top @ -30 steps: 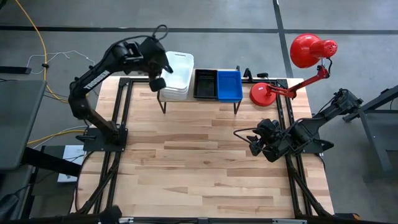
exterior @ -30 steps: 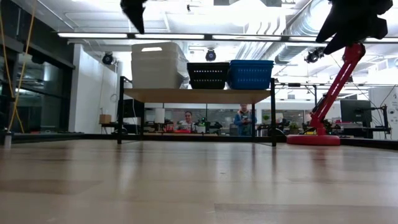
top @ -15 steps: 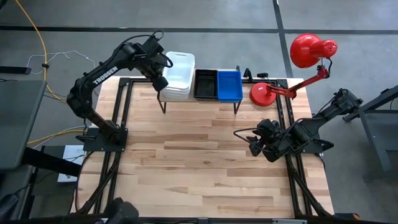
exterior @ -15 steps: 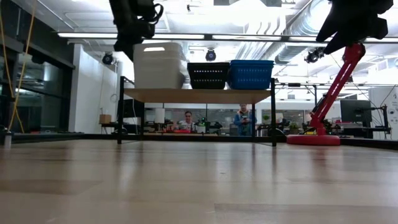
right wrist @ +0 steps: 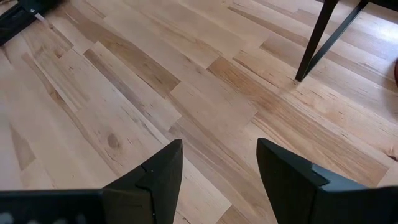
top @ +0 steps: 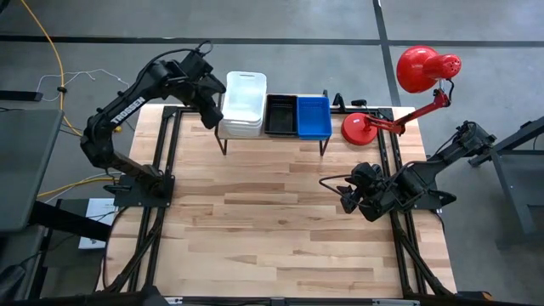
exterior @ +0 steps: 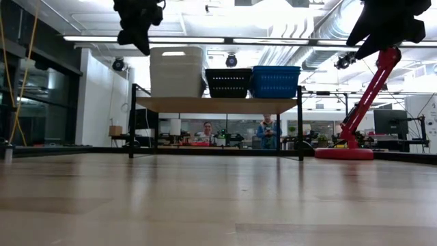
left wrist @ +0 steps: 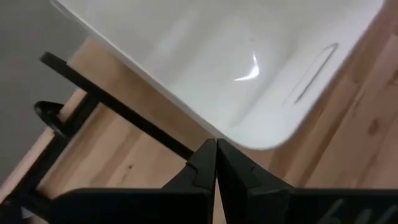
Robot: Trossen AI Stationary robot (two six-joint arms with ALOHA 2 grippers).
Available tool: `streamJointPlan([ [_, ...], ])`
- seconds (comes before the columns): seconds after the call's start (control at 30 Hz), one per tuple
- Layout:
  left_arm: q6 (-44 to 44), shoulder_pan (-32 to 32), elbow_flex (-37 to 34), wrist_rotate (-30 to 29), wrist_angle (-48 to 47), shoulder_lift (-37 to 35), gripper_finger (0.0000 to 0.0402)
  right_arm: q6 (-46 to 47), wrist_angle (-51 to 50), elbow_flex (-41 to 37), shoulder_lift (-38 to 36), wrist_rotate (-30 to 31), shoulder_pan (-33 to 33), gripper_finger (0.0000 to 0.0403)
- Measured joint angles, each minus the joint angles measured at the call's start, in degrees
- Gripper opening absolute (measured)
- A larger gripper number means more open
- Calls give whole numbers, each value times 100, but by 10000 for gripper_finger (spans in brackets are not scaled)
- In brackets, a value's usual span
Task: Stack baskets on shelf by color
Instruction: Stack the white bin on top of the other bins on the shelf
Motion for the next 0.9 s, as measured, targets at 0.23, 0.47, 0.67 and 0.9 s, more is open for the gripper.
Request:
streamJointPlan([
  [0.23, -139, -30, -2, -410, -11, -27, 0, 0, 6, 0, -1, -2, 0, 192],
  [0.47, -389, -83, -4, -670, 138, 9, 0, 0, 24, 0, 1, 3, 0, 192],
  [0.67, -492, -273, -4, -709, 428, 9, 0, 0, 24, 0, 0, 14, 0, 192],
  [0.9, -501, -471, -4, -732, 357, 9, 0, 0, 24, 0, 0, 15, 0, 192],
])
